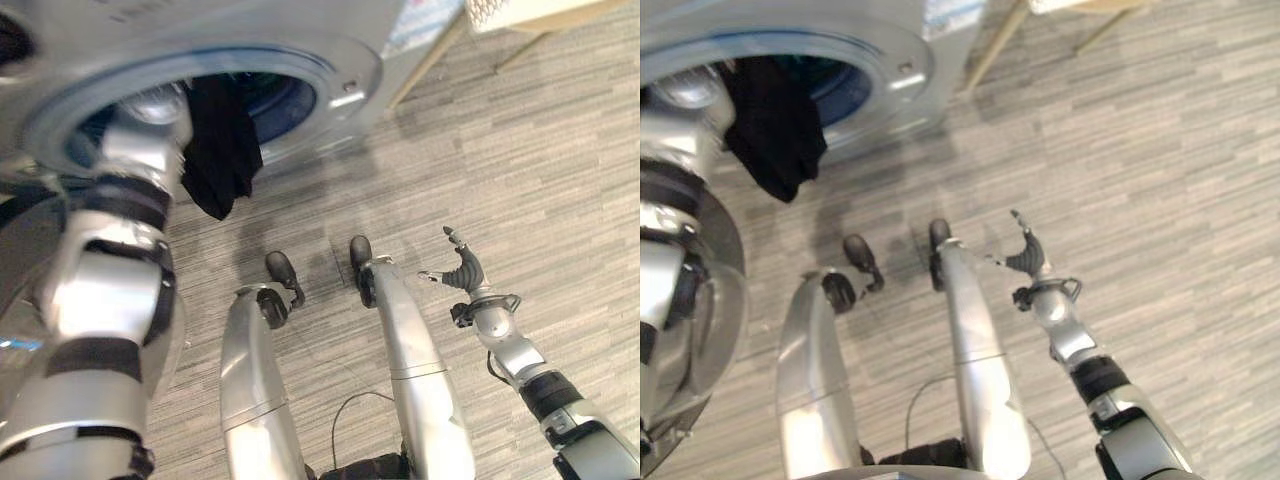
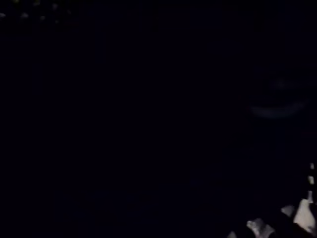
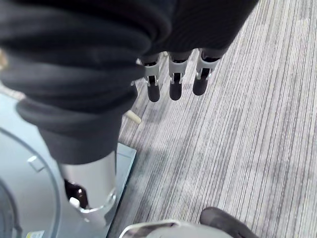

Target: Grab the laundry basket,head to the washer,open it,put in the laundry and shut it.

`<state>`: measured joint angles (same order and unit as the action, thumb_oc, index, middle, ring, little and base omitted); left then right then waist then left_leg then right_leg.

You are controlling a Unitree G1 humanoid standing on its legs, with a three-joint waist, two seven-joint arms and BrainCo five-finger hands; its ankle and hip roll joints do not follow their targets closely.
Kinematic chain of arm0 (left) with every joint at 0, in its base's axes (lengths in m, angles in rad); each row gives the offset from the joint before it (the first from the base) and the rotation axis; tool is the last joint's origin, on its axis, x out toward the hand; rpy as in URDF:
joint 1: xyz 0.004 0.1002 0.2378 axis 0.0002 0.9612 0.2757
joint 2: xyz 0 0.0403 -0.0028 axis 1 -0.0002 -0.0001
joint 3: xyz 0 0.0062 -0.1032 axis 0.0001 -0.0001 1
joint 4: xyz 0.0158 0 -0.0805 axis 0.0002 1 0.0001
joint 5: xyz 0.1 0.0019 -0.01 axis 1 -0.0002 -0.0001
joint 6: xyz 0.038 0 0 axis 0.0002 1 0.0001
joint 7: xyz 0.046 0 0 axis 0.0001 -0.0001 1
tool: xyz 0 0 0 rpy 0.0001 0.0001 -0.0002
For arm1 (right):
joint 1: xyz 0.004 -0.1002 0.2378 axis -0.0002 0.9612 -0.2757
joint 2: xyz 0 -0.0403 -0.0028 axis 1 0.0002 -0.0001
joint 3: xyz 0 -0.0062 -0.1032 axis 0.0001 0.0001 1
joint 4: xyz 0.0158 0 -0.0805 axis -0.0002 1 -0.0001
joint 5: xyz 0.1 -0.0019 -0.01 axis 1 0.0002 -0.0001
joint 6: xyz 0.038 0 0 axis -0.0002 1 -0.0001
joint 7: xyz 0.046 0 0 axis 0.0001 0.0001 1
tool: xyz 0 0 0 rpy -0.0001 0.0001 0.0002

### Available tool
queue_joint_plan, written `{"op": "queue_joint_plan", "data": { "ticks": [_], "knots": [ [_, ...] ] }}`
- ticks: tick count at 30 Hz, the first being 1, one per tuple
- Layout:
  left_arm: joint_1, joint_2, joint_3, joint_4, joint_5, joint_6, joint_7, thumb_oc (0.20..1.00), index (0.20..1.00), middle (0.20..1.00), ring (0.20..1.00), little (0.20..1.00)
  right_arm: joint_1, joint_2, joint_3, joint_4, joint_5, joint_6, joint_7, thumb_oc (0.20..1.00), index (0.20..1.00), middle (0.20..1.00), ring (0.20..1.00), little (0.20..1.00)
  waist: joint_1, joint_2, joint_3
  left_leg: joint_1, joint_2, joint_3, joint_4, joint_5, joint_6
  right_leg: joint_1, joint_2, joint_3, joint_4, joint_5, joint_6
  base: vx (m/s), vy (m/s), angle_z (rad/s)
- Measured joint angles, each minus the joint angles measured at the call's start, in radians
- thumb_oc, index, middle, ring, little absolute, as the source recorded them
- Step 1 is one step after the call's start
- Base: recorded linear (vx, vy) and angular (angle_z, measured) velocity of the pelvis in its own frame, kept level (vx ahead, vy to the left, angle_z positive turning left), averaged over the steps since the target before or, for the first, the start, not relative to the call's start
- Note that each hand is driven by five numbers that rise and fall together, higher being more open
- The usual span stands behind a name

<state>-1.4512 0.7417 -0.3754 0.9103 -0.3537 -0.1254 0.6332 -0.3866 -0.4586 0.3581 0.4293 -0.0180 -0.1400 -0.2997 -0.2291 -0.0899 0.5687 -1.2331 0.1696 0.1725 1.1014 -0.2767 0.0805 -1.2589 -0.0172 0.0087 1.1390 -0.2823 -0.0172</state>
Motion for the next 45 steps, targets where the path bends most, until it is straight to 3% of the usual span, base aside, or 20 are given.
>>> {"op": "queue_joint_plan", "data": {
  "ticks": [4,5,6,9,13,18,23,26,31,35,37,38,39,44,45],
  "knots": [
    [-0.07,0.079,-0.014,0.0,-0.03,-0.004,0.051,0.2,0.2,0.2,0.2,0.2,0.014,-0.076,-0.001,-0.12,0.001,-0.032,0.021,1.0,1.0,1.0,1.0,1.0,0.002,0.003,0.0,-0.057,0.031,-0.001,0.027,-0.007,-0.01,-0.063,0.014,-0.009,0.014,-0.001,-0.005,0.07,0.009,-0.18],
    [-0.087,0.092,-0.016,0.0,-0.037,-0.004,0.068,0.489,0.489,0.489,0.489,0.489,0.018,-0.086,-0.006,-0.138,0.001,-0.034,0.023,1.0,1.0,1.0,1.0,1.0,0.003,0.005,-0.001,-0.069,0.032,-0.001,0.027,-0.007,-0.01,-0.077,0.013,-0.011,0.014,0.0,-0.005,0.07,-0.01,-0.14],
    [-0.094,0.102,-0.02,-0.001,-0.037,-0.005,0.077,1.0,1.0,1.0,1.0,1.0,0.022,-0.092,-0.01,-0.145,0.001,-0.039,0.023,1.0,1.0,1.0,1.0,1.0,0.003,0.006,0.0,-0.075,0.032,-0.001,0.028,-0.006,-0.01,-0.084,0.014,-0.011,0.015,0.002,-0.006,0.08,-0.02,-0.03],
    [-0.095,0.122,-0.069,0.024,-0.035,-0.006,0.07,1.0,1.0,1.0,1.0,1.0,0.041,-0.114,-0.025,-0.144,0.002,-0.041,0.041,1.0,1.0,1.0,1.0,1.0,0.015,0.025,0.0,-0.098,0.031,-0.013,0.028,-0.011,-0.018,-0.101,0.013,-0.023,0.016,0.0,-0.011,0.06,-0.006,0.02],
    [-0.056,0.105,-0.19,0.112,0.036,0.015,-0.076,1.0,1.0,1.0,1.0,1.0,0.038,-0.12,-0.04,-0.137,0.001,-0.045,0.056,1.0,1.0,1.0,1.0,1.0,0.041,0.034,0.001,-0.109,0.026,-0.029,0.037,-0.007,-0.031,-0.107,0.009,-0.034,0.025,-0.003,-0.029,0.06,-0.012,0.03],
    [0.073,0.046,-0.211,0.105,0.219,0.041,-0.202,1.0,1.0,1.0,1.0,1.0,0.037,-0.119,-0.04,-0.109,-0.002,-0.057,0.064,1.0,1.0,1.0,1.0,1.0,0.06,0.043,-0.003,-0.097,0.006,-0.052,0.029,-0.009,-0.028,-0.086,-0.013,-0.054,0.031,-0.017,-0.052,0.02,-0.037,0.11],
    [0.145,0.148,-0.317,-0.074,0.468,0.046,-0.218,1.0,1.0,1.0,1.0,1.0,0.046,-0.141,-0.048,-0.1,-0.003,-0.074,0.066,1.0,1.0,1.0,1.0,1.0,0.079,0.044,-0.005,-0.101,-0.011,-0.054,-0.002,0.003,-0.028,-0.093,-0.03,-0.058,0.019,-0.021,-0.046,-0.01,-0.022,0.11],
    [0.165,0.175,-0.336,-0.082,0.588,0.047,-0.221,1.0,1.0,1.0,1.0,1.0,0.046,-0.161,-0.064,-0.1,-0.013,-0.083,0.072,1.0,1.0,1.0,1.0,1.0,0.095,0.046,-0.006,-0.11,-0.011,-0.057,-0.004,0.008,-0.023,-0.101,-0.032,-0.065,0.018,-0.021,-0.047,0.0,0.002,0.02],
    [0.202,0.167,-0.344,-0.058,0.665,0.067,-0.25,1.0,1.0,1.0,1.0,1.0,0.029,-0.174,-0.113,-0.103,-0.013,-0.092,0.085,1.0,1.0,1.0,1.0,1.0,0.099,0.047,-0.006,-0.147,-0.018,-0.07,-0.001,0.016,-0.039,-0.125,-0.043,-0.084,0.019,-0.018,-0.052,-0.01,0.025,0.07],
    [0.165,0.11,-0.436,0.037,0.753,0.094,-0.271,1.0,1.0,1.0,1.0,1.0,-0.053,-0.218,-0.089,-0.108,-0.019,-0.09,0.083,1.0,1.0,1.0,1.0,1.0,0.097,0.046,-0.006,-0.152,-0.023,-0.069,0.004,0.016,-0.038,-0.13,-0.05,-0.081,0.023,-0.018,-0.052,-0.02,0.045,0.01],
    [0.065,0.055,-0.489,0.112,0.803,0.117,-0.294,1.0,1.0,1.0,1.0,1.0,-0.092,-0.253,-0.083,-0.124,-0.009,-0.096,0.083,1.0,1.0,1.0,1.0,1.0,0.1,0.046,-0.005,-0.168,-0.023,-0.068,0.021,0.008,-0.026,-0.146,-0.052,-0.078,0.041,-0.018,-0.052,0.0,0.016,0.0],
    [0.05,0.048,-0.491,0.121,0.812,0.118,-0.302,0.809,0.809,0.809,0.809,0.809,-0.092,-0.255,-0.088,-0.137,0.0,-0.098,0.082,1.0,1.0,1.0,1.0,1.0,0.097,0.046,-0.005,-0.174,-0.023,-0.067,0.026,0.005,-0.025,-0.153,-0.051,-0.077,0.047,-0.022,-0.057,0.0,0.028,-0.06],
    [0.038,0.046,-0.492,0.127,0.827,0.121,-0.317,0.2,0.2,0.2,0.2,0.2,-0.091,-0.257,-0.086,-0.143,0.001,-0.103,0.085,1.0,1.0,1.0,1.0,1.0,0.093,0.045,-0.005,-0.183,-0.022,-0.067,0.032,0.005,-0.025,-0.163,-0.049,-0.075,0.048,-0.022,-0.058,-0.01,0.034,-0.07],
    [0.013,0.044,-0.47,0.065,0.823,0.127,-0.325,0.2,0.2,0.2,0.2,0.2,-0.054,-0.259,-0.072,-0.193,0.098,-0.085,0.108,1.0,1.0,1.0,1.0,1.0,0.091,0.045,-0.004,-0.21,-0.026,-0.062,0.024,0.01,-0.018,-0.196,-0.045,-0.063,0.042,-0.01,-0.04,-0.02,0.01,-0.01],
    [0.02,0.012,-0.403,0.051,0.742,0.126,-0.318,0.2,0.2,0.2,0.2,0.2,-0.083,-0.242,-0.073,-0.163,0.096,-0.085,0.097,1.0,1.0,1.0,1.0,1.0,0.094,0.045,-0.004,-0.202,-0.034,-0.056,-0.008,0.026,-0.021,-0.191,-0.05,-0.059,0.017,-0.002,-0.03,-0.04,0.026,0.11]
  ]
}}
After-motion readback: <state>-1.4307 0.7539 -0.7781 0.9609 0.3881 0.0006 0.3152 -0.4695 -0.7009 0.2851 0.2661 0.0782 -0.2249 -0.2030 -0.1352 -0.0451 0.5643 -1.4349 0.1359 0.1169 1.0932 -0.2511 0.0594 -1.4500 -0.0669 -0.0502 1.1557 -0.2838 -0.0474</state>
